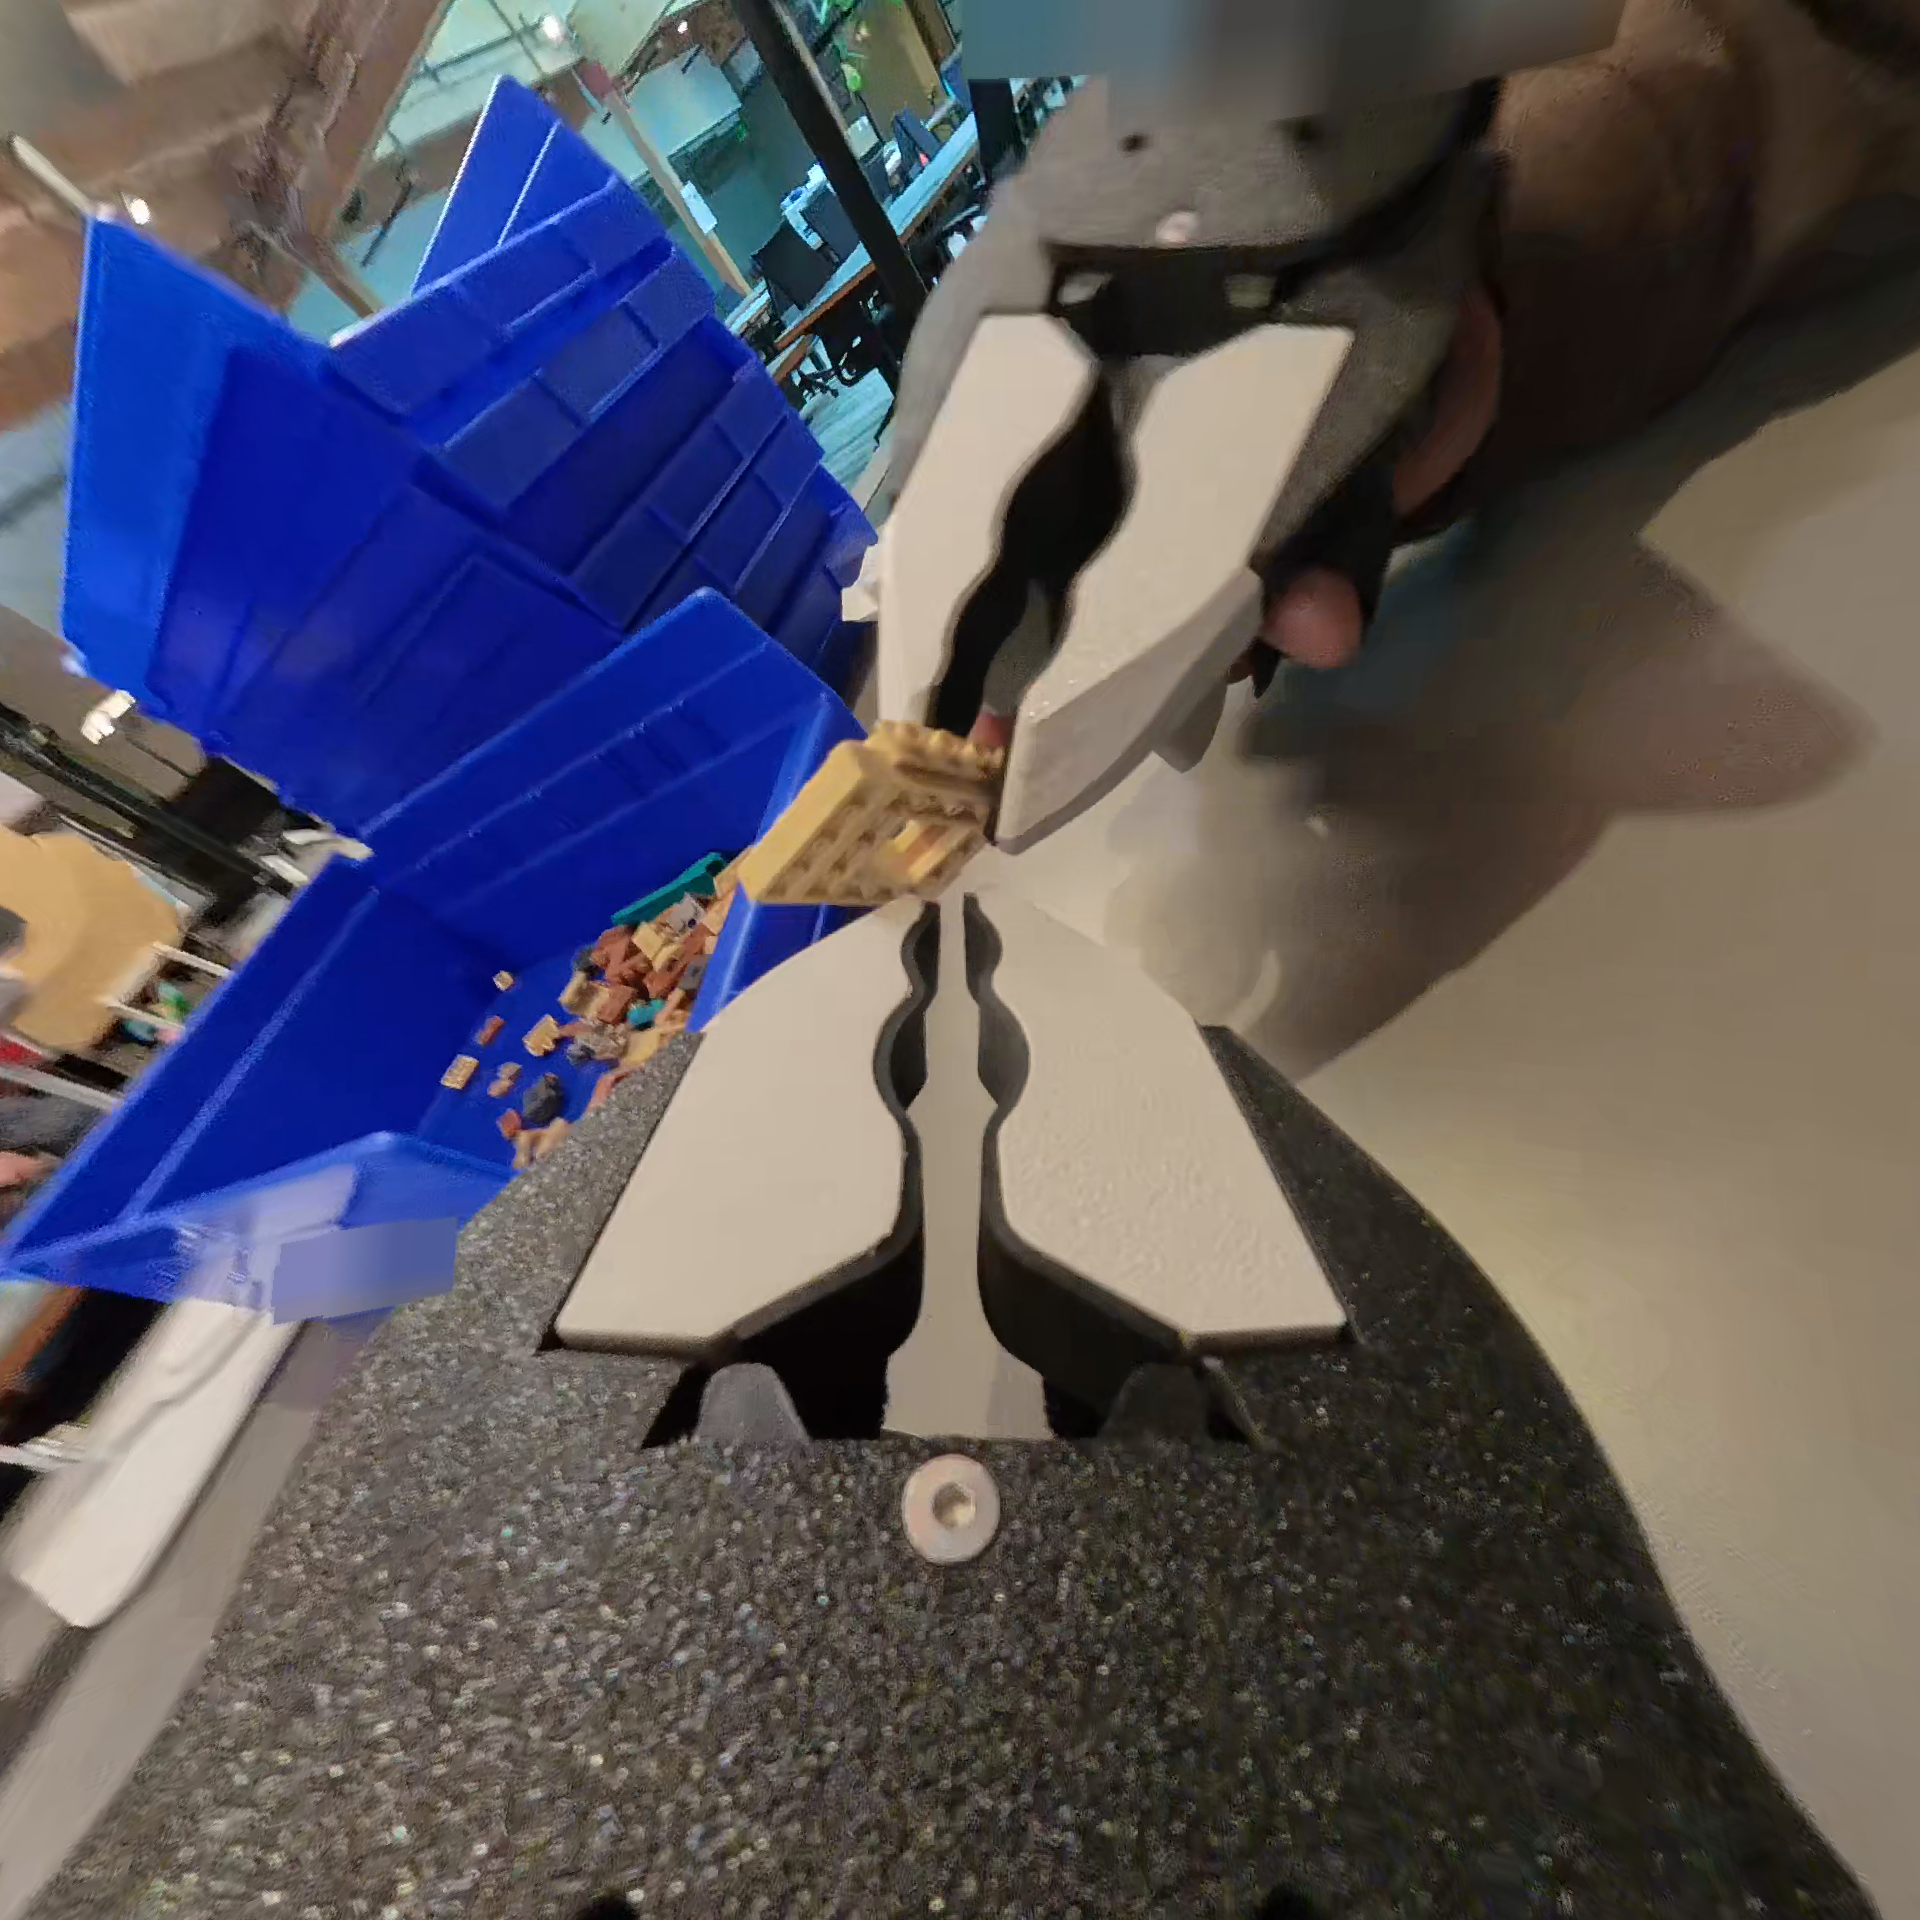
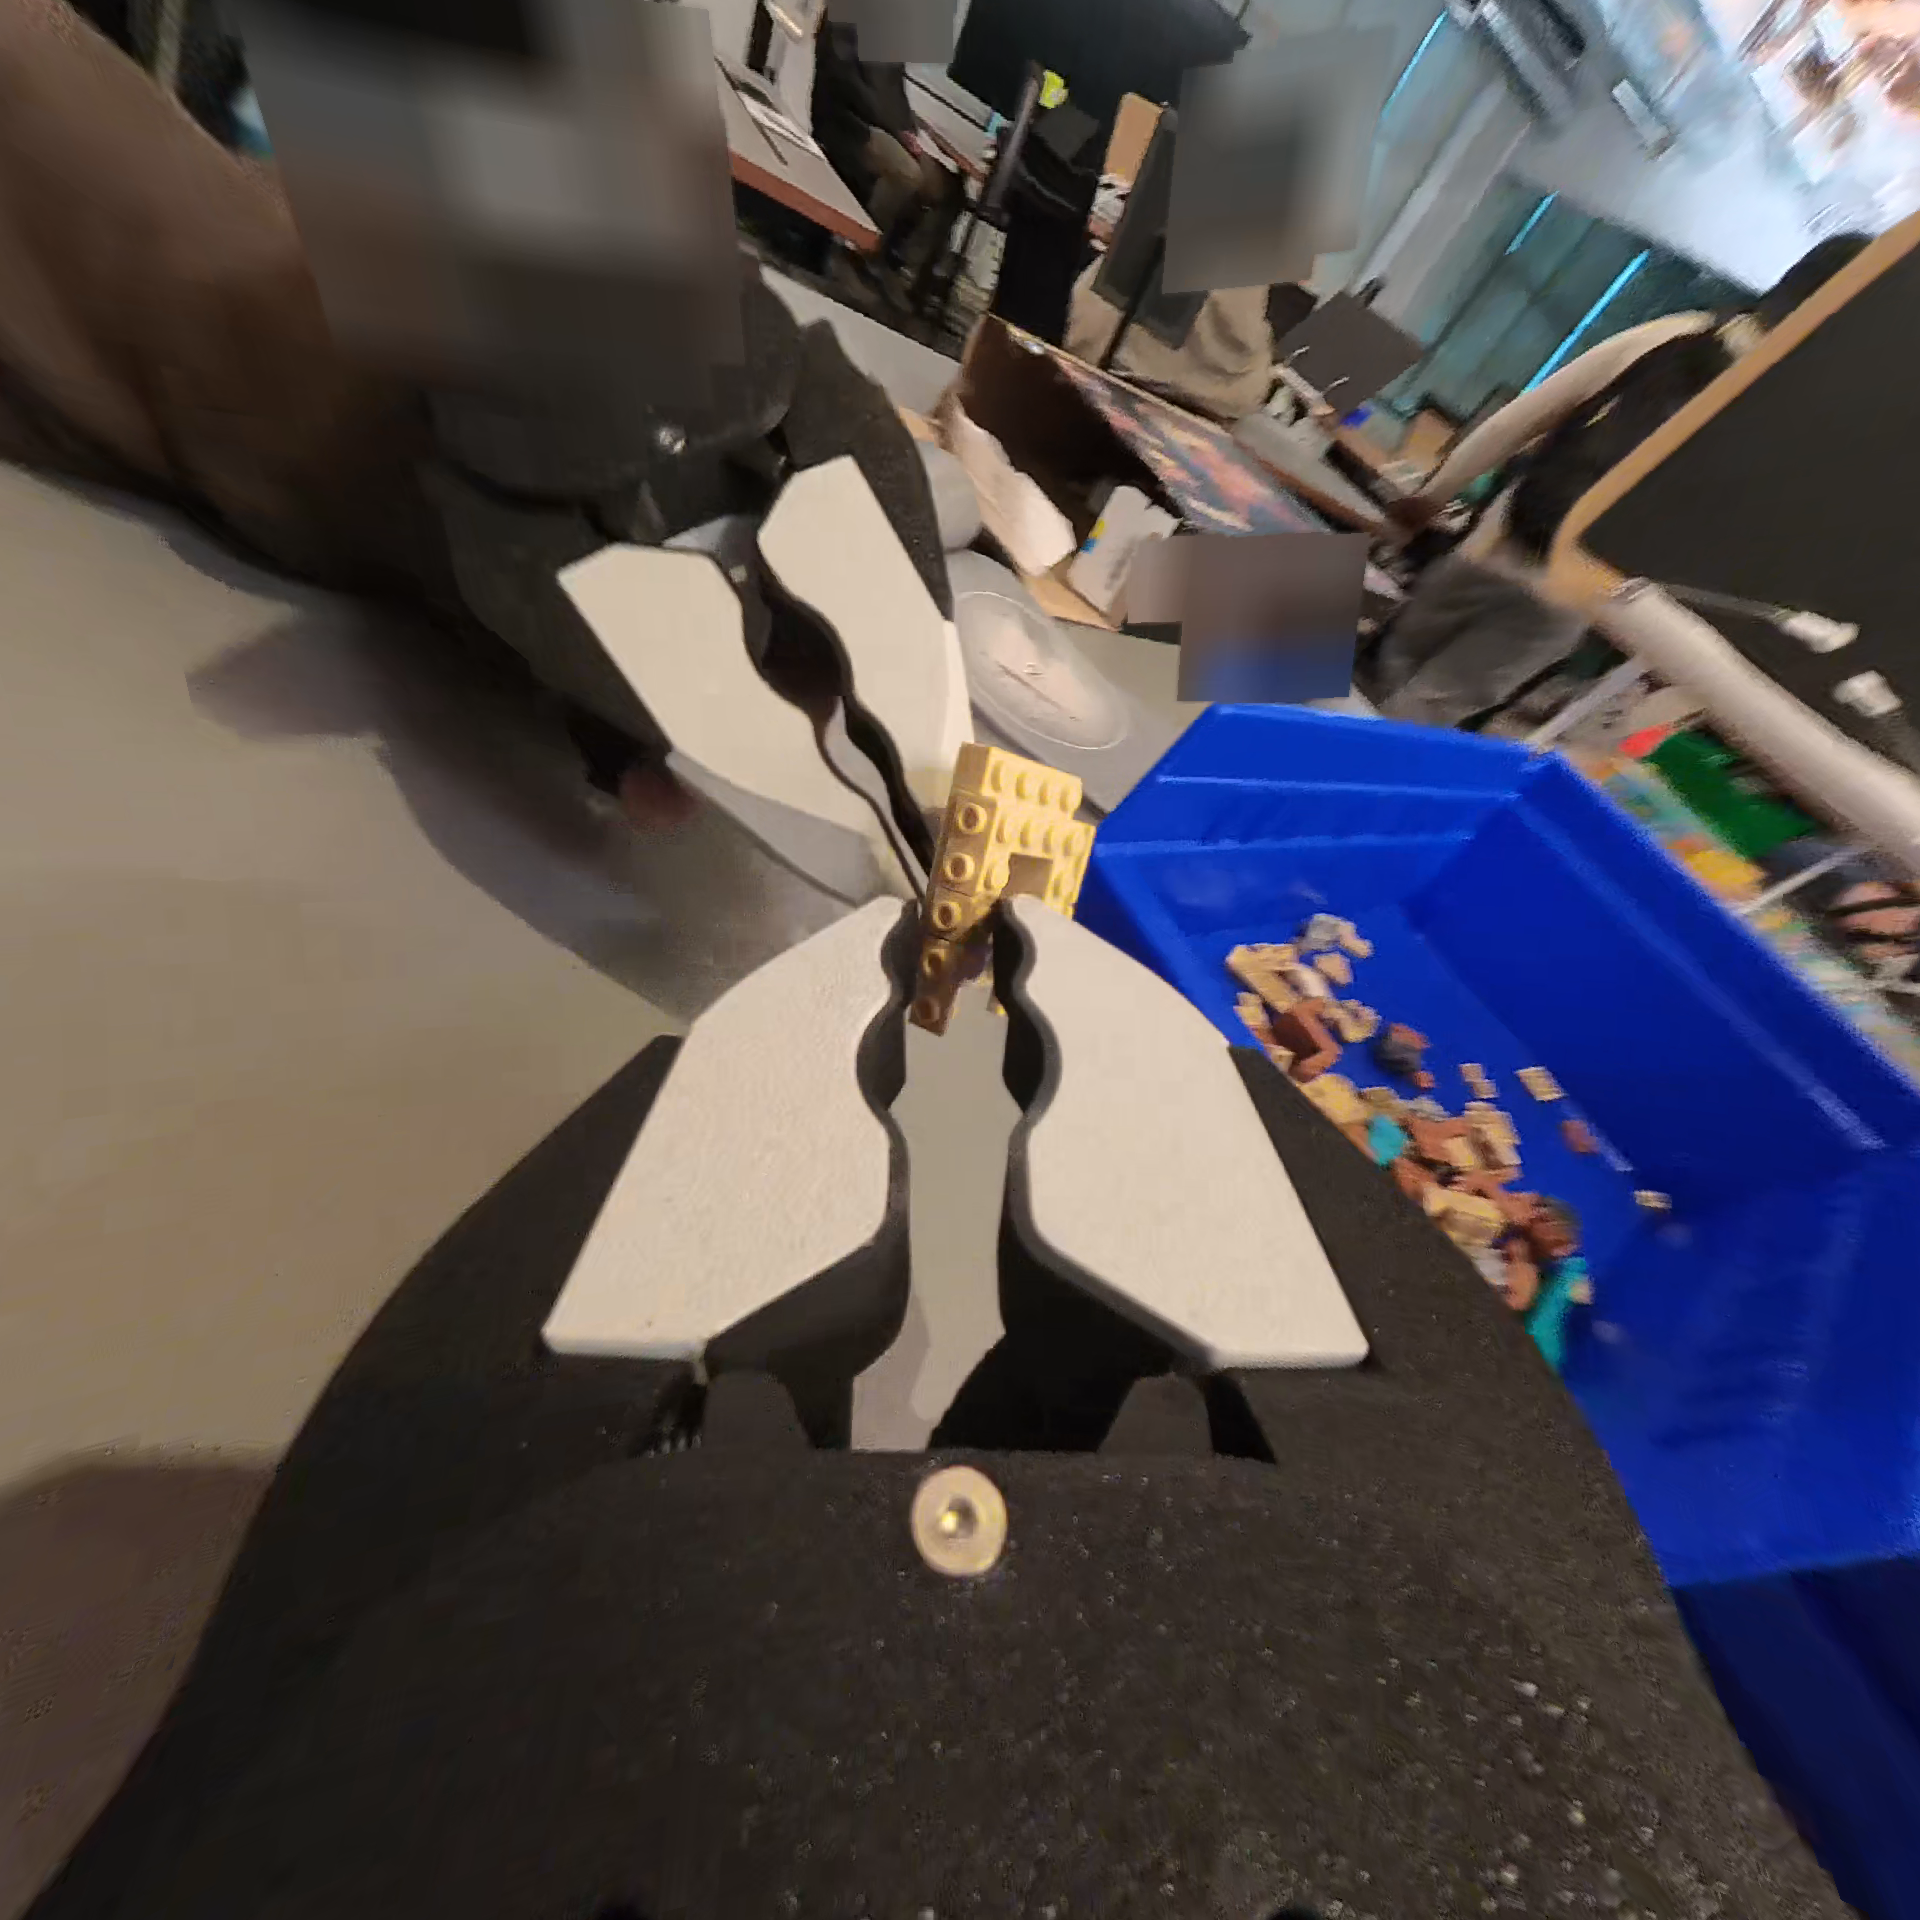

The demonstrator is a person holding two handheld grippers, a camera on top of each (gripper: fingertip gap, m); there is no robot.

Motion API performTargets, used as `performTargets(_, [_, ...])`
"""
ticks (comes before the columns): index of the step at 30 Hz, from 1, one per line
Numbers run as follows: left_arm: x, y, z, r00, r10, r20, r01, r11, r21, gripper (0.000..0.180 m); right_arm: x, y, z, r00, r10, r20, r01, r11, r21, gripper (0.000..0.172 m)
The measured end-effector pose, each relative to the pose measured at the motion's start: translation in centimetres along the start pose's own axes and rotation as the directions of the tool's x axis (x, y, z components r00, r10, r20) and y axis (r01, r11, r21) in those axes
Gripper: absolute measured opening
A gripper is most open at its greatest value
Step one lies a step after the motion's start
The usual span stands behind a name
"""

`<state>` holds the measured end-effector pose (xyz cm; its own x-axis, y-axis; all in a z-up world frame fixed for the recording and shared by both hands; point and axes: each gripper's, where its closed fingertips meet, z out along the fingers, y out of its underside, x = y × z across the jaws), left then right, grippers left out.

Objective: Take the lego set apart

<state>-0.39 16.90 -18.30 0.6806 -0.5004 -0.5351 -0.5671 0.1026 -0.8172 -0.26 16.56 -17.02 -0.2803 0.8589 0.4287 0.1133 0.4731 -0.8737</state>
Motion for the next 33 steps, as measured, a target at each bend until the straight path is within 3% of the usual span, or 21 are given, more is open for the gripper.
performTargets(4, [-0.9,0.1,-0.2,0.967,-0.248,-0.058,0.249,0.968,0.027,0.008,0.6,0.1,-0.1,0.99,-0.117,-0.079,0.115,0.993,-0.028,0.013])
performTargets(6, [-0.9,0.2,-0.2,0.92,-0.372,-0.123,0.377,0.926,0.024,0.021,0.8,0.4,-0.1,0.984,-0.152,-0.095,0.148,0.988,-0.048,0.013])
performTargets(12, [-1.4,-0.6,-0.7,0.868,-0.463,-0.18,0.481,0.874,0.072,0.041,0.5,0.8,0.1,0.952,-0.284,-0.118,0.273,0.957,-0.098,0.013])
performTargets(18, [-1.0,-0.9,-0.6,0.886,-0.426,-0.182,0.444,0.893,0.071,0.046,0.1,0.8,0.2,0.905,-0.405,-0.133,0.389,0.912,-0.131,0.013])
performTargets(23, [-0.8,-0.9,-0.7,0.922,-0.354,-0.157,0.368,0.927,0.077,0.034,-0.3,0.7,0.3,0.903,-0.411,-0.125,0.398,0.91,-0.115,0.013])
performTargets(29, [-0.6,-0.7,-0.7,0.973,-0.208,-0.101,0.213,0.976,0.04,0.034,-0.8,1.0,0.6,0.965,-0.257,-0.06,0.254,0.966,-0.049,0.013])
performTargets(33, [-0.5,-0.1,-0.5,0.998,-0.053,-0.034,0.052,0.998,-0.032,0.034,-1.2,1.5,0.4,0.996,0.002,0.093,0.001,0.999,-0.033,0.018])
